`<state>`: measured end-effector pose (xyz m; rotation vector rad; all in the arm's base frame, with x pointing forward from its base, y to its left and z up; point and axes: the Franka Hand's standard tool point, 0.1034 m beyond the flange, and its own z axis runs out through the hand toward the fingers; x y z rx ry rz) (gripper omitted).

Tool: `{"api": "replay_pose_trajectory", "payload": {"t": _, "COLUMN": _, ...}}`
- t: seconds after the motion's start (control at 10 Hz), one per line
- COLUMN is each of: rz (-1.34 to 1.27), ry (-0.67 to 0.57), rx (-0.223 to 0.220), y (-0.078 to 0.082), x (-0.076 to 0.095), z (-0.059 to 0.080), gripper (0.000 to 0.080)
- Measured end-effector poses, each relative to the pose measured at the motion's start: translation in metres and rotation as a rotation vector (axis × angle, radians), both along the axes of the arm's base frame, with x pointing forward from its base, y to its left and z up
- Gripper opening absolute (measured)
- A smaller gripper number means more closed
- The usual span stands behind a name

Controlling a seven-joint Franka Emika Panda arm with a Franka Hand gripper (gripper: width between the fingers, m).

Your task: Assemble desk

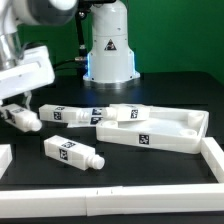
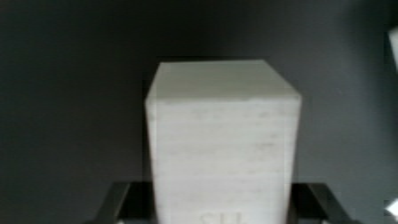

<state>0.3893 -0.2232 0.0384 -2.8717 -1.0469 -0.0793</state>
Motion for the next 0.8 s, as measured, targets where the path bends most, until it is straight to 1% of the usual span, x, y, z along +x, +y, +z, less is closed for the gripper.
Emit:
{"api": "replay_pose_trajectory", "payload": {"t": 0.1, "rz": 0.01, "ry": -0.002, "rx": 0.001, "y": 0.003, "x": 0.002, "z": 0.001, "gripper": 0.0284}}
{"api": "replay_pose_trajectory", "payload": {"t": 0.2, "rz": -0.007, "ry": 0.003, "rx": 0.002, "y": 0.003, "x": 0.0, "z": -0.003, "gripper": 0.0284}}
{"api": "replay_pose_trajectory", "payload": {"t": 0.4, "rz": -0.087, "ry": 0.021, "rx": 0.003, "y": 0.009, "x": -0.002, "z": -0.021, "gripper": 0.0284}}
{"api": "replay_pose_trajectory", "payload": {"t": 0.5, "rz": -0.094, "ry": 0.021, "rx": 0.001, "y": 0.009, "x": -0.001, "z": -0.027, "gripper": 0.0284}}
{"api": "replay_pose_trajectory", "payload": {"t": 0.6, "rz": -0.078, "ry": 0.012, "rx": -0.004, "y": 0.004, "x": 0.0, "z": -0.027, "gripper": 0.0284}}
{"api": "replay_pose_trajectory", "payload": {"t": 0.7, "rz": -0.083, "ry": 0.013, "rx": -0.004, "y": 0.004, "x": 0.0, "z": -0.027, "gripper": 0.0284}}
{"api": "replay_pose_trajectory", "payload": {"t": 0.8, "rz": -0.083, "ry": 0.014, "rx": -0.004, "y": 0.004, "x": -0.001, "z": -0.027, "gripper": 0.0338}}
